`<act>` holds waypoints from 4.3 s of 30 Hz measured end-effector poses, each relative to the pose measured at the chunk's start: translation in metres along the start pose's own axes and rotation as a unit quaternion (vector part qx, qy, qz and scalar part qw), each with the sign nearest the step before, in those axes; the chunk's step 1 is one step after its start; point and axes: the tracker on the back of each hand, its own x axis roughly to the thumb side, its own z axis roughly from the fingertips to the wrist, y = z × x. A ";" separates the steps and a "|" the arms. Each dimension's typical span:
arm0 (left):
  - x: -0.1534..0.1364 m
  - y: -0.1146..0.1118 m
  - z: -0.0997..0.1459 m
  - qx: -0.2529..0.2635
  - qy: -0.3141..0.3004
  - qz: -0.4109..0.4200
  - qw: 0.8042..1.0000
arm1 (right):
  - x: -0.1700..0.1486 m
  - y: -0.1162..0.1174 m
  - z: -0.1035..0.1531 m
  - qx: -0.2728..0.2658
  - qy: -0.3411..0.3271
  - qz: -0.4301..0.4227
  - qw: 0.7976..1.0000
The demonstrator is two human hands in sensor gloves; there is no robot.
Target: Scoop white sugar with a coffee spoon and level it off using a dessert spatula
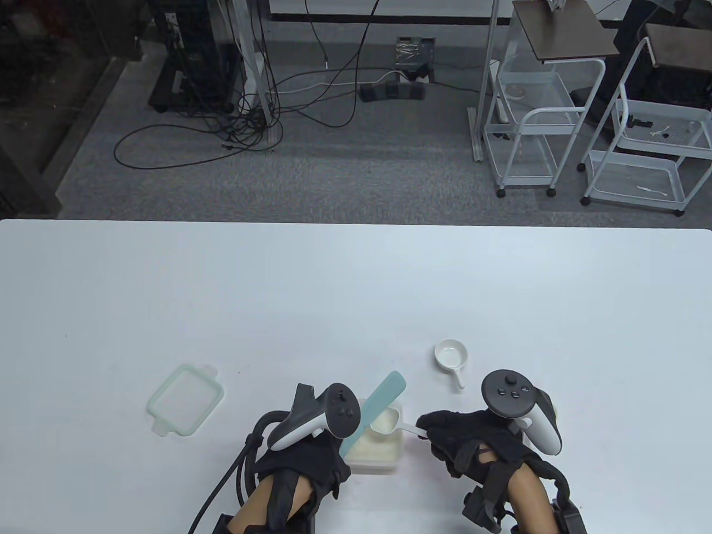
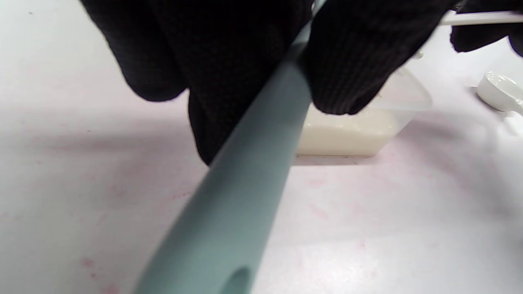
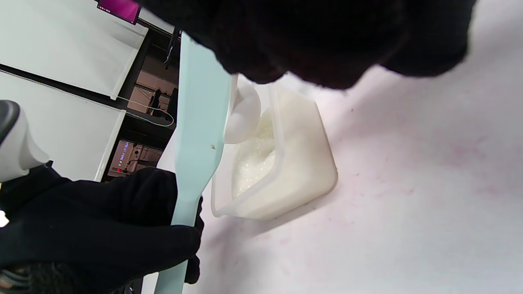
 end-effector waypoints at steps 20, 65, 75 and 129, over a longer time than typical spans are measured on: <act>-0.016 0.018 0.008 0.086 0.063 -0.046 0.993 | -0.002 -0.009 0.008 0.004 -0.005 -0.017 1.000; -0.078 0.021 -0.019 0.160 0.199 -0.074 0.964 | -0.002 -0.004 0.005 0.015 -0.002 -0.011 1.000; -0.084 0.013 -0.030 0.134 0.220 -0.084 0.963 | -0.002 -0.004 0.004 0.017 0.002 -0.009 1.000; -0.050 0.024 -0.005 0.264 0.051 -0.034 0.963 | -0.014 -0.043 0.030 -0.068 -0.031 -0.087 0.993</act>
